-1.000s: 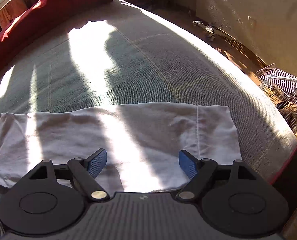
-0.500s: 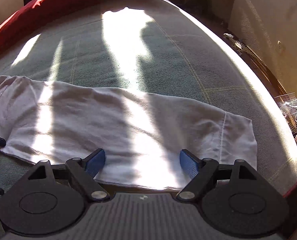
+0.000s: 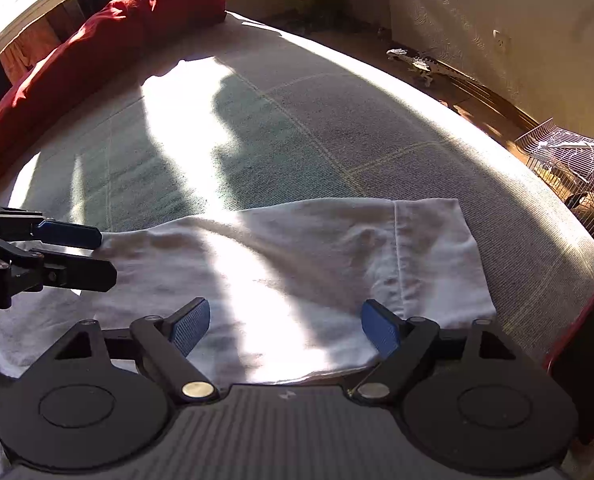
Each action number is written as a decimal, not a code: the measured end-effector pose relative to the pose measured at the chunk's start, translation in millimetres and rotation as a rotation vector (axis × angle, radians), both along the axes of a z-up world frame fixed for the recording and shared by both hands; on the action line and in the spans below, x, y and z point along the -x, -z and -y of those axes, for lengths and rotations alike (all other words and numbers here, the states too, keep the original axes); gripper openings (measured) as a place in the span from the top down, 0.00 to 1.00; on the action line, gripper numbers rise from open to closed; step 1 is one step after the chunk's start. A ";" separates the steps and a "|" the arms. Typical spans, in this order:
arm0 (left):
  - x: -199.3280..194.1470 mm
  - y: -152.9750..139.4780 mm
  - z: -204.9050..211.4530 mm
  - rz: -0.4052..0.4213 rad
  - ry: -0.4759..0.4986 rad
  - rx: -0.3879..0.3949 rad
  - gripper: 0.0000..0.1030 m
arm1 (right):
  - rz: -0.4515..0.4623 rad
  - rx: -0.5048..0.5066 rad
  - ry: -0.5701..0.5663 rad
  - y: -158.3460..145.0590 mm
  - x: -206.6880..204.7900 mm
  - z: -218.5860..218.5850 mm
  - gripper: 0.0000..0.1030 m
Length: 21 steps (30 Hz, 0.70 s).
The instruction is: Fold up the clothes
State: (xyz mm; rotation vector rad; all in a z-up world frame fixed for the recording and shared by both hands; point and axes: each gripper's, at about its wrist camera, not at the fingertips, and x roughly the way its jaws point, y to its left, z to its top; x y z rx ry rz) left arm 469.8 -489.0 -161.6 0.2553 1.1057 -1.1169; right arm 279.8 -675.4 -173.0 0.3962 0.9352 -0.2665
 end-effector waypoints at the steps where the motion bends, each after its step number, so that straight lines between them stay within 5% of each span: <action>1: 0.2 4.9 -3.0 0.005 -0.006 -0.015 0.24 | 0.004 0.003 -0.009 0.9 1.5 0.1 0.16; 8: -3.1 -22.4 -50.7 0.073 -0.103 -0.093 0.27 | 0.020 -0.006 -0.043 -7.5 1.9 4.5 0.16; 15: 25.9 -31.2 -70.3 0.112 -0.025 -0.169 0.27 | 0.117 -0.148 -0.135 -7.3 -33.7 5.5 0.13; 21: 35.1 -55.5 -115.8 0.210 -0.090 -0.213 0.27 | 0.021 -0.014 -0.035 -11.7 -27.3 34.1 0.14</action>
